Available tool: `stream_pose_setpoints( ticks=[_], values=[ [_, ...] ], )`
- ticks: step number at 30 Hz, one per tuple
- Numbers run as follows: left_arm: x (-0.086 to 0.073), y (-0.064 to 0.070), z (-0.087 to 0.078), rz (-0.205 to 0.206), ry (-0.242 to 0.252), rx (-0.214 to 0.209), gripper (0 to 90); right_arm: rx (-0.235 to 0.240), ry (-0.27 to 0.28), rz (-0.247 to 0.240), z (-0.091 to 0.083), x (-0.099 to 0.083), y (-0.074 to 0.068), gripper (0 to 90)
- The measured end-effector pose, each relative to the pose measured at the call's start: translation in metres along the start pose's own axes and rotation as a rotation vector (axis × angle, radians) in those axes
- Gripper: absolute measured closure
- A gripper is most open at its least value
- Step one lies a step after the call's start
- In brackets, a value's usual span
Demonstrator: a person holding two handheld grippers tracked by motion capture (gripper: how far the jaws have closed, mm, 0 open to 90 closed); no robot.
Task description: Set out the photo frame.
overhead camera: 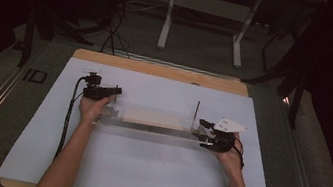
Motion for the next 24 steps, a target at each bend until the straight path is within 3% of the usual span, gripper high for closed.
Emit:
stream_pose_setpoints(
  ticks=[1, 4, 10, 12, 18, 24],
  values=[
    [0.0, 0.0, 0.0, 0.0, 0.0, 0.0, 70.0, 0.0, 0.0, 0.0, 0.0, 0.0, 0.0, 44.2],
    [-0.004, 0.003, -0.007, 0.053, 0.016, 0.006, 68.6, 0.001, -0.001, 0.002, 0.0, 0.001, 0.001, 44.2],
    [-0.007, 0.007, -0.015, 0.119, -0.001, 0.0, 65.3, 0.002, -0.003, 0.002, 0.0, 0.001, 0.001, 44.2],
    [-0.01, 0.01, -0.021, 0.161, -0.004, 0.01, 64.9, 0.005, -0.005, 0.005, 0.0, 0.002, 0.001, 44.2],
    [-0.012, 0.014, -0.029, 0.216, -0.003, 0.027, 62.5, 0.006, -0.006, 0.012, 0.0, 0.003, 0.002, 44.2],
    [-0.019, 0.01, -0.032, 0.228, -0.017, 0.031, 61.5, 0.007, -0.002, 0.022, -0.001, 0.005, 0.003, 44.3]
  ],
)
Point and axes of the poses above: each handheld gripper's, and its own axes: z roughly forward along the jaws, x roughly out of its top, y roughly to its right, the point moved 1 cm from there along z, roughly forward along the jaws, and after that the axes turned 10 degrees about -y, right-handed, at the moved point
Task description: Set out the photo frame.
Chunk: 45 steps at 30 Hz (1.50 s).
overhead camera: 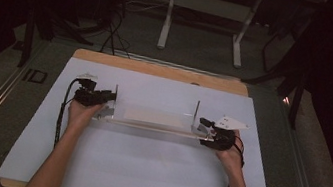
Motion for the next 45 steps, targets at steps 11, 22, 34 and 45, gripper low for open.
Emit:
stream_pose_setpoints(
  ticks=[11, 22, 34, 45],
  values=[
    [-0.001, 0.0, -0.019, 0.017, 0.051, -0.004, 59.5, 0.002, 0.021, 0.05, 0.0, 0.008, 0.006, 44.2],
    [0.003, 0.002, -0.029, 0.026, 0.091, -0.003, 59.1, -0.004, 0.036, 0.103, 0.0, 0.017, 0.012, 44.4],
    [0.003, 0.003, -0.033, 0.051, 0.102, 0.015, 57.3, -0.007, 0.045, 0.123, 0.001, 0.022, 0.016, 44.8],
    [0.003, 0.005, -0.037, 0.078, 0.108, 0.026, 56.2, -0.01, 0.049, 0.139, 0.002, 0.024, 0.018, 45.1]
  ],
)
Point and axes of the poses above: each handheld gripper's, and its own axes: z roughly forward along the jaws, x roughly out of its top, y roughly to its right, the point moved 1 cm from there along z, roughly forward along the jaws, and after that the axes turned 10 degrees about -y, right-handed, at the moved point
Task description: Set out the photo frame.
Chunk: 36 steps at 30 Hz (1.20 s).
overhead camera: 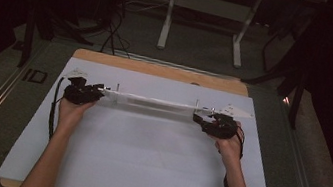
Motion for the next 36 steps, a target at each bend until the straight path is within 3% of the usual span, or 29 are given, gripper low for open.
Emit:
stream_pose_setpoints(
  ticks=[20, 26, 36],
  values=[
    [-0.001, -0.002, -0.011, 0.027, 0.023, 0.045, 54.7, -0.013, -0.001, 0.008, 0.0, 0.002, 0.002, 47.0],
    [0.0, 0.0, -0.011, 0.038, 0.033, 0.024, 54.5, -0.011, 0.005, 0.018, -0.003, 0.001, 0.006, 49.8],
    [0.002, 0.001, -0.012, 0.039, 0.041, 0.025, 54.6, -0.01, 0.006, 0.041, -0.002, 0.005, 0.008, 50.4]
  ],
)
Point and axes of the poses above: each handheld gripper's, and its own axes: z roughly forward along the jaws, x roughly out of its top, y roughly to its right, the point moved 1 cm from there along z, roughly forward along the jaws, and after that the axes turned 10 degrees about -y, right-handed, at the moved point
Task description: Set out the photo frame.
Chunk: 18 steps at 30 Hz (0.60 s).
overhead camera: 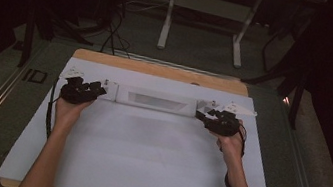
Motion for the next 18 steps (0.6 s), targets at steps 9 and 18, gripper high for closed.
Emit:
stream_pose_setpoints(
  ticks=[9, 18],
  values=[
    [-0.001, -0.006, -0.008, -0.004, 0.017, 0.027, 53.8, -0.002, 0.003, 0.019, 0.002, 0.006, 0.005, 52.4],
    [-0.004, -0.009, -0.014, 0.003, 0.019, 0.028, 53.1, -0.012, -0.002, 0.02, 0.004, 0.009, 0.007, 53.2]
  ],
)
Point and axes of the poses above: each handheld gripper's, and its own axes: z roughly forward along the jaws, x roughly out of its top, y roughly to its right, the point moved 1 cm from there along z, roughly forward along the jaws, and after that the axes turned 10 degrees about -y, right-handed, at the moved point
